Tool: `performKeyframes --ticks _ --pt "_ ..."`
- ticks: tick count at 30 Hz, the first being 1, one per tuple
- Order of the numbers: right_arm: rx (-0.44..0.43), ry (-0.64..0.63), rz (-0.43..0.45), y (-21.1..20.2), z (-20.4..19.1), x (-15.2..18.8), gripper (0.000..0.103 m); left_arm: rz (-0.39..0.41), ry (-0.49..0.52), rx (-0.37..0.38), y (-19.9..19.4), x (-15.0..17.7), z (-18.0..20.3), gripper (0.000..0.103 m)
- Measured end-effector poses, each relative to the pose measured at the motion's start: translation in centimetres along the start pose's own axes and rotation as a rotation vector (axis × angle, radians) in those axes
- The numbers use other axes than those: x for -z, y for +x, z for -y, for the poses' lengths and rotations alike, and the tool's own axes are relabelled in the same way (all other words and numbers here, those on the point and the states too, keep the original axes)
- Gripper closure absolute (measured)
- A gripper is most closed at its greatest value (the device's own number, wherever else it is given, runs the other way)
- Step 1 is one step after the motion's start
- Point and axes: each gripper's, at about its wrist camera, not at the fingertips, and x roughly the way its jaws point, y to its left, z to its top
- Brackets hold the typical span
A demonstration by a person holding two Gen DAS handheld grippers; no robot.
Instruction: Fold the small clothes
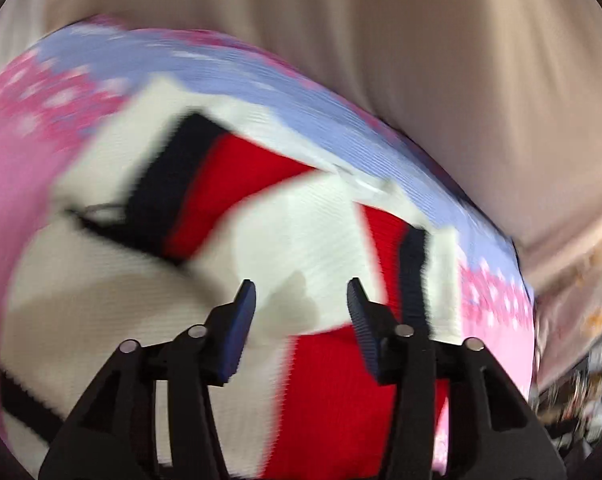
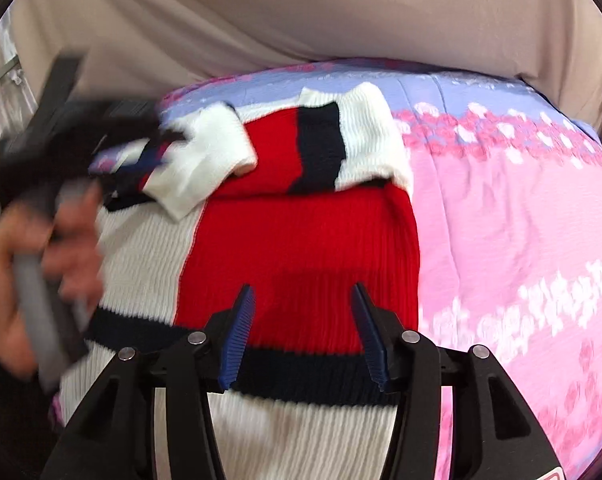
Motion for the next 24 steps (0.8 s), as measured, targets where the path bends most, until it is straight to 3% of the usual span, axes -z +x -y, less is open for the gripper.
performKeyframes --ticks 3,5,8,11,13,17,19,22,24 --pt "-0.024 -0.063 0.021 2.1 -1.0 -2.6 0.044 0.040 -0.112 -0.069 -1.4 -1.0 -4.8 0.055" --pt "-0.037 -0.106 0.035 3.9 -2.0 -4.3 0.044 0.027 -0.181 -0.104 -1.1 -2.0 -7.7 0.055" --pt "0.030 -0.263 0.080 6.6 -5.6 -6.4 0.044 0.001 -0.285 -0.106 -0.8 -3.0 -11.4 0.055" --pt "0.068 -0.512 0.153 8.0 -10.2 -6.1 0.043 -0.014 -0.341 -0.109 0.3 -3.5 -12.9 0.055" --pt "0.045 -0.638 0.153 9.0 -12.4 -5.3 0.043 -0.022 -0.369 -0.110 0.6 -3.5 -13.7 0.056" --pt "-0.028 -0.695 0.106 11.3 -14.5 -5.2 0.044 -0.019 -0.365 -0.137 1.3 -3.6 -13.7 0.056" --pt "-0.023 -0.678 0.075 13.3 -14.8 -5.8 0.050 -0.024 -0.364 -0.148 1.5 -3.7 -13.8 0.056" --pt "-0.097 -0.520 0.053 14.0 -12.9 -8.2 0.097 -0.026 -0.362 -0.154 1.6 -3.9 -14.0 0.056" --pt "-0.155 -0.301 0.099 11.9 -9.5 -10.8 0.098 -0.029 -0.361 -0.154 1.7 -4.1 -14.0 0.056"
